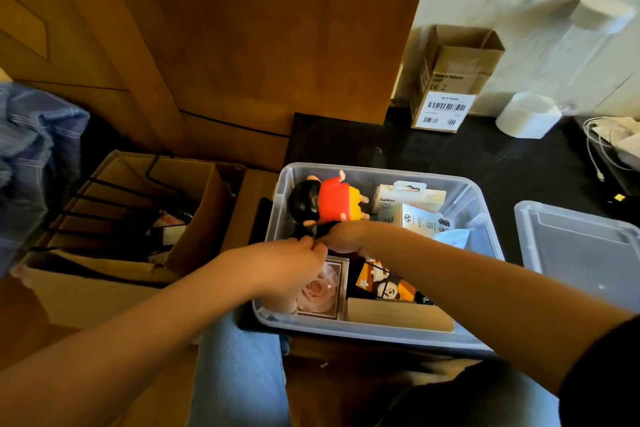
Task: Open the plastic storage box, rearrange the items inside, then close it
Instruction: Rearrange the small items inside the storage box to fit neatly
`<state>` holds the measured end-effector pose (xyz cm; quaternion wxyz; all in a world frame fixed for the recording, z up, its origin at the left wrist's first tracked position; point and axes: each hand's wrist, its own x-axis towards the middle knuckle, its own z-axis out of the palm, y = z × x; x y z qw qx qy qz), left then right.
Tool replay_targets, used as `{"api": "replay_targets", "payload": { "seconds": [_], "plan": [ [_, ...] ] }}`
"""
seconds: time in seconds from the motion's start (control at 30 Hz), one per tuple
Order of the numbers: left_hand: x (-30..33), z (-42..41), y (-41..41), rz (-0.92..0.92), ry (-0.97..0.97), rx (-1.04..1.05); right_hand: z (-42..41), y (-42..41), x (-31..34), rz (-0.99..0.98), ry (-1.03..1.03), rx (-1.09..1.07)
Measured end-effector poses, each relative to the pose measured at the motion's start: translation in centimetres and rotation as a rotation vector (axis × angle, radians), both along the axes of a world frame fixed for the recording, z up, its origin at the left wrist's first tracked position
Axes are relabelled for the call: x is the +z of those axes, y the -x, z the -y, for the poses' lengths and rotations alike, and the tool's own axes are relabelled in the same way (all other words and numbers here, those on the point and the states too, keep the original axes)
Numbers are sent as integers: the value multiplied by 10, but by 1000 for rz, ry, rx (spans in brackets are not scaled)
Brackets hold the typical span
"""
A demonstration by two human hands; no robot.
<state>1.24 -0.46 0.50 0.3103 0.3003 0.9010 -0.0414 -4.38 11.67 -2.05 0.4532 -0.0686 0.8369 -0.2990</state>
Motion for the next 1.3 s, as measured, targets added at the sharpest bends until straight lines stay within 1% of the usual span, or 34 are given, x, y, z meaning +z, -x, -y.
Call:
{"api": "replay_targets", "payload": {
  "seconds": [0.03, 0.1, 0.13, 0.2, 0.27, 0.4, 0.5, 0.53, 0.57, 0.63, 0.67, 0.7, 0.73, 0.8, 0.9, 1.0, 1.03, 1.1, 1.17, 1.23, 1.3],
  "plan": [
    [0, 1, -1, -8, -6, 0, -2, -1, -2, 13, 48, -76],
    [0, 1, 0, -9, -6, 7, -8, 0, -8, 88, 125, -318],
    [0, 1, 0, 2, -6, 17, -13, 2, -9, 99, 128, -405],
    [-1, -1, 1, 29, -1, 37, -23, 6, -6, 96, 110, -511],
    [-5, -3, 3, 52, 15, 51, -33, 8, 2, 91, 113, -556],
    [-12, -12, 9, 128, 67, 104, -54, 13, 21, -26, 86, -592],
    [-16, -20, 15, 221, 83, 191, -71, 10, 28, -114, 21, -506],
    [-18, -22, 17, 220, 59, 212, -75, 6, 28, -142, -6, -455],
    [-21, -24, 20, 204, 38, 239, -78, 1, 26, -199, -60, -369],
    [-20, -25, 21, 167, 57, 244, -82, -10, 22, -420, -263, -118],
    [-17, -26, 20, 137, 88, 227, -82, -16, 21, -535, -368, -22],
    [-15, -25, 20, 71, 107, 203, -80, -22, 22, -625, -444, 29],
    [-12, -25, 20, -26, 115, 194, -80, -26, 23, -686, -484, 46],
    [-9, -24, 20, -216, 113, 203, -82, -32, 26, -744, -516, 56],
    [-9, -20, 25, -385, 105, 216, -83, -34, 30, -839, -465, 34],
    [-9, -14, 28, -433, 51, 229, -77, -26, 25, -967, -292, 37],
    [-11, -11, 27, -442, 34, 214, -74, -20, 19, -966, -241, 68],
    [-15, -4, 24, -472, -30, 168, -65, -6, 8, -864, -168, 106],
    [-19, 3, 17, -500, -176, 134, -55, 5, -1, -770, -93, 98],
    [-21, 9, 11, -521, -402, 161, -47, 11, -10, -742, -28, 50],
    [-22, 12, 7, -580, -545, 203, -41, 14, -17, -759, -86, 42]
  ]
}}
